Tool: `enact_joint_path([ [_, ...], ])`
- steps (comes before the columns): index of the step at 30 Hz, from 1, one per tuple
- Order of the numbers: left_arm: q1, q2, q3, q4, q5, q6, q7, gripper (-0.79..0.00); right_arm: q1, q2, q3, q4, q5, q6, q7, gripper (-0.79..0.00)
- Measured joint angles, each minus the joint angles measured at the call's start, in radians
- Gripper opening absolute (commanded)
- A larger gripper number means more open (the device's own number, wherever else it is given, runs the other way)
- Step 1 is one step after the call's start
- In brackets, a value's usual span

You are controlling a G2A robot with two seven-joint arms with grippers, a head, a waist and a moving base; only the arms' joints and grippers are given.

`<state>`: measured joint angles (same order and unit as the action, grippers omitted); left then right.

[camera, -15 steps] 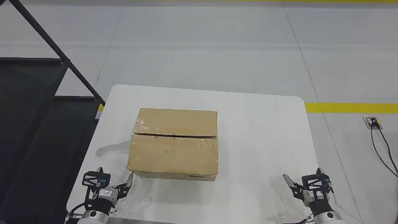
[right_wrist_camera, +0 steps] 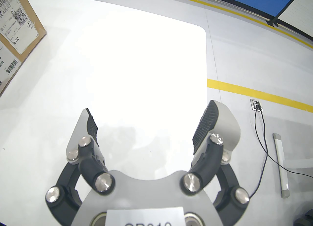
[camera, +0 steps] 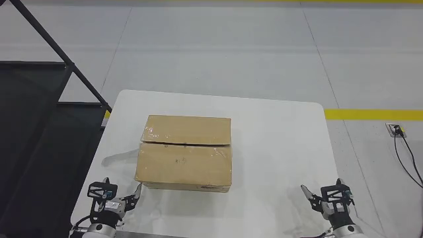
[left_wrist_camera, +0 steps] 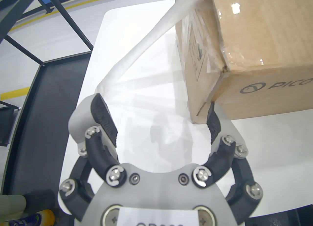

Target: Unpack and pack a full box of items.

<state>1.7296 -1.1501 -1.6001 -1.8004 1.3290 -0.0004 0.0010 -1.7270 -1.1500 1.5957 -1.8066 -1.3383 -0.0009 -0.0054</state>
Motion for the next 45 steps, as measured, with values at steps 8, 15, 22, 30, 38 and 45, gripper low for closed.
enact_joint_path([
  [8, -0.026, -0.003, -0.057, 0.003, -0.140, -0.052, 0.046, 0.000, 0.079, -0.009, -0.094, -0.080, -0.104, 0.015, 0.050, 0.000],
  [15, -0.026, -0.002, -0.107, -0.018, -0.201, -0.107, 0.029, 0.000, 0.183, -0.024, -0.199, -0.092, -0.172, 0.050, 0.108, 0.000],
  [22, 0.022, -0.001, -0.183, -0.021, -0.244, -0.140, 0.079, 0.000, 0.219, -0.031, -0.214, -0.106, -0.152, 0.037, 0.158, 0.000],
  [30, -0.033, -0.006, -0.161, 0.024, -0.241, -0.116, 0.075, 0.000, 0.223, -0.034, -0.211, -0.131, -0.127, 0.041, 0.196, 0.000],
  [38, -0.122, -0.019, -0.065, 0.090, -0.191, -0.054, 0.100, 0.000, 0.222, -0.037, -0.205, -0.119, -0.137, 0.082, 0.199, 0.000],
  [45, -0.170, -0.027, 0.002, 0.132, -0.139, -0.035, 0.104, 0.000, 0.279, -0.047, -0.249, -0.090, -0.008, -0.024, 0.209, 0.000],
])
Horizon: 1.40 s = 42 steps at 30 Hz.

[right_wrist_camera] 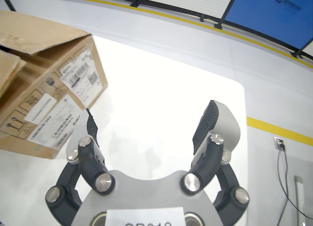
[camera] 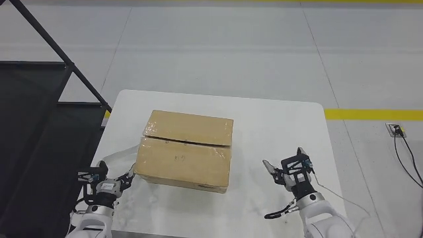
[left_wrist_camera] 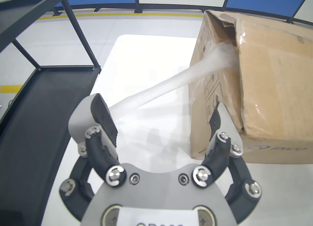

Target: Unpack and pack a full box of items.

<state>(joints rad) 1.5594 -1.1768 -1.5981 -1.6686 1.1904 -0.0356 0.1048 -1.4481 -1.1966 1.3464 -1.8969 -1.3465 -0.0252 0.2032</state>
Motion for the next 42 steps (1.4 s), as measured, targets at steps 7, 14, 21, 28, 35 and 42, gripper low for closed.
enact_joint_path([
  [7, 0.019, -0.004, 0.012, -0.022, 0.019, -0.001, 0.017, 0.000, 0.092, -0.003, 0.003, 0.061, 0.274, -0.238, 0.049, 0.000],
  [14, 0.054, -0.005, -0.009, -0.049, 0.012, 0.000, 0.030, 0.000, 0.111, -0.002, 0.006, 0.071, 0.324, -0.274, 0.069, 0.000],
  [21, 0.054, -0.005, -0.009, -0.049, 0.011, 0.001, 0.031, 0.000, 0.120, -0.007, -0.007, 0.091, 0.375, -0.267, 0.062, 0.000],
  [28, 0.048, -0.011, -0.025, -0.054, -0.059, 0.009, 0.047, 0.000, 0.261, -0.022, -0.039, 0.213, 0.698, -0.314, 0.194, 0.000],
  [35, 0.049, -0.013, -0.056, -0.052, -0.167, -0.061, 0.036, 0.000, 0.413, -0.030, -0.081, 0.392, 0.967, -0.436, 0.360, 0.000],
  [42, 0.059, -0.013, -0.074, -0.048, -0.209, -0.114, 0.025, 0.000, 0.497, -0.038, -0.138, 0.510, 1.110, -0.520, 0.461, 0.000],
])
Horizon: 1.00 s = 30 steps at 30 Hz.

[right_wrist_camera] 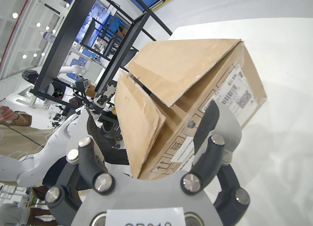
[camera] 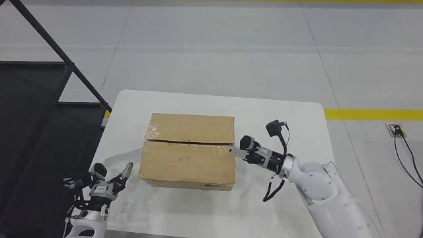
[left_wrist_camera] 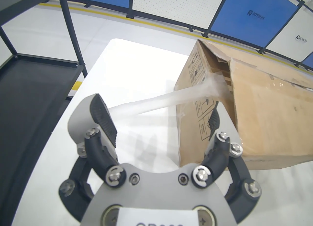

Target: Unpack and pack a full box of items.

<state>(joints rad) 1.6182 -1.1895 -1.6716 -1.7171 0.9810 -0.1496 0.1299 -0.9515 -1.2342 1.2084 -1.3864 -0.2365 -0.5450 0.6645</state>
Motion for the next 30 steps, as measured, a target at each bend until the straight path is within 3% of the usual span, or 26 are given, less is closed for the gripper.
enact_joint_path([
  [11, 0.006, -0.004, 0.016, -0.011, 0.018, -0.019, 0.015, 0.000, 0.010, 0.004, -0.013, 0.003, 0.153, -0.121, 0.067, 0.000],
  [22, 0.000, -0.008, 0.017, -0.032, 0.006, -0.025, 0.026, 0.000, -0.025, 0.025, -0.014, -0.069, 0.356, -0.223, 0.246, 0.000],
  [30, -0.011, -0.008, 0.000, -0.069, 0.007, -0.062, 0.041, 0.000, -0.094, 0.056, -0.009, -0.194, 0.330, -0.265, 0.346, 0.000],
])
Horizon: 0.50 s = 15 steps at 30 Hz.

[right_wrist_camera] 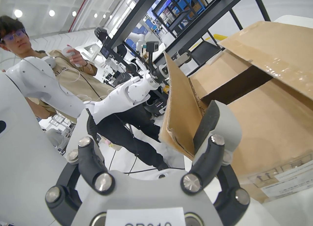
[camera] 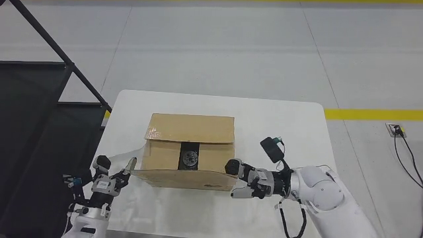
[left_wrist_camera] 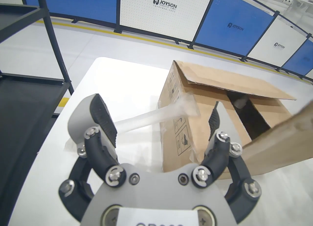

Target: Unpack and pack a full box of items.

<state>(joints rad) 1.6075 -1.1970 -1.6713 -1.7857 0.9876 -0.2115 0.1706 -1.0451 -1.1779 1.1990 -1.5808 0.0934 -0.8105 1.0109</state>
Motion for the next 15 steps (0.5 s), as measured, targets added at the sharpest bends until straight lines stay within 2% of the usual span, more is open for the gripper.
enact_joint_path([
  [5, 0.012, 0.004, -0.022, -0.018, -0.004, -0.083, 0.012, 0.000, -0.049, 0.024, -0.013, -0.081, -0.096, 0.006, 0.005, 0.000],
  [8, 0.025, 0.011, -0.050, -0.017, -0.014, -0.177, 0.009, 0.000, -0.073, 0.036, -0.020, -0.109, -0.134, 0.003, 0.002, 0.000],
  [15, 0.062, 0.039, -0.139, 0.011, 0.049, -0.522, -0.023, 0.000, -0.100, 0.053, -0.046, -0.129, -0.184, 0.031, -0.001, 0.000],
])
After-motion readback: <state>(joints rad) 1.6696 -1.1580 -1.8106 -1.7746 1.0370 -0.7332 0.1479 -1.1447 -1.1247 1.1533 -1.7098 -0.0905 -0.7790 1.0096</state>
